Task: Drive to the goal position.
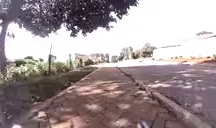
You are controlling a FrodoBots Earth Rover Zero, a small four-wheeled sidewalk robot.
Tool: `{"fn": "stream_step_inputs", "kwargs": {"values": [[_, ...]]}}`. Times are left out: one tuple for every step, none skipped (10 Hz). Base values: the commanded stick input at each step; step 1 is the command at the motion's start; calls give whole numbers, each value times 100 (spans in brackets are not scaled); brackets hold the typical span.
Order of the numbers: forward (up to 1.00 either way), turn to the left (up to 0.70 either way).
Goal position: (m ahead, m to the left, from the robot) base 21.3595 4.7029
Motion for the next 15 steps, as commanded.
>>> {"fn": "stream_step_inputs", "kwargs": {"values": [[100,0],[100,0],[100,0],[100,0],[100,0],[100,0],[100,0],[100,0],[100,0],[100,0],[100,0],[100,0],[100,0],[100,0],[100,0]]}}
